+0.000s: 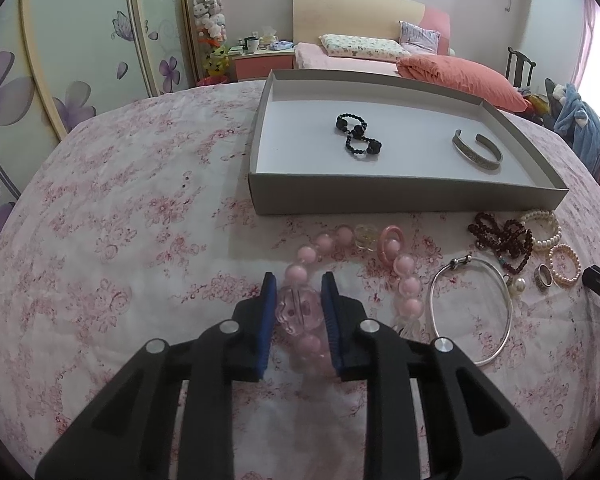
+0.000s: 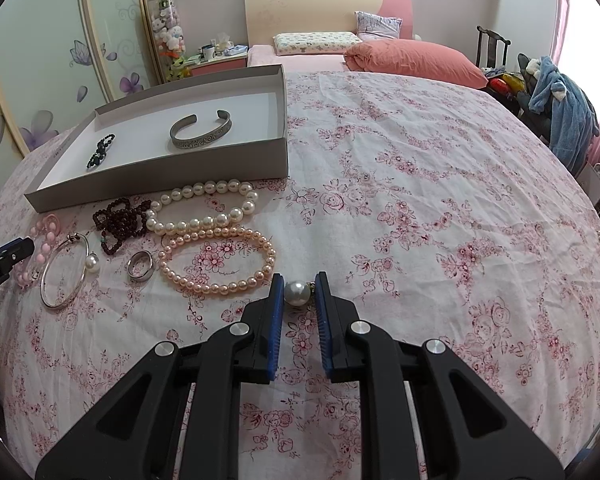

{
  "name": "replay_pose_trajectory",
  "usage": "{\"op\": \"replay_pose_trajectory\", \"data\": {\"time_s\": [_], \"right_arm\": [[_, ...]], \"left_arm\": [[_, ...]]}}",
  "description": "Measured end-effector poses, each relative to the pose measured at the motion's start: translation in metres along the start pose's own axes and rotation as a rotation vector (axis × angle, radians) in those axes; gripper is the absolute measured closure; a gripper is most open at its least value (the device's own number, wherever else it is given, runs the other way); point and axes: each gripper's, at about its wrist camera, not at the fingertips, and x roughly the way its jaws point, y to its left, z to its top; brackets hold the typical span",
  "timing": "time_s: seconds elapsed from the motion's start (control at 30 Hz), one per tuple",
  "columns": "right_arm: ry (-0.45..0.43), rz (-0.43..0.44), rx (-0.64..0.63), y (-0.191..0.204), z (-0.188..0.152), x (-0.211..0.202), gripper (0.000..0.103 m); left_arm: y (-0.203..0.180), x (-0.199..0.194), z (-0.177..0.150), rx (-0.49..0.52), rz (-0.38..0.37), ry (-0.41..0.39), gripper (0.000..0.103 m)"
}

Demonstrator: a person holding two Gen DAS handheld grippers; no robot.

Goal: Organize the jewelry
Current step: 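Close the left tool on the pink bead bracelet and lift it, then carry the pearl earring in the right tool while the left tool carries the pink bracelet to the tray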

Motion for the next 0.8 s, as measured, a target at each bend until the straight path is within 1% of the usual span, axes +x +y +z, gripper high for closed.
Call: {"op": "replay_pose_trajectory", "data": {"time_s": [0.5,0.6,0.73,0.8], "right_arm": [[0.000,0.004,0.005,-0.001,0.000,-0.001,0.086],[-0.003,-0.005,0.002,0.000,0.001,-0.002,0.086],[-0.035,-0.014,0.000,0.004,0.001,-0.010,0.086],[-0.048,0.000,0.001,0.006,0.001,-0.015,0.086]], "left_arm": [[0.000,-0.001,0.000,-0.004,-0.007,-0.002,0.080],[0.005,-0.002,-0.001,-0.020,-0.015,0.003,0.080],[0.015,-0.012,0.000,-0.046,-0.021,-0.018,0.080],[0.019,-0.020,0.001,-0.056,-0.024,-0.037,0.080]]}}
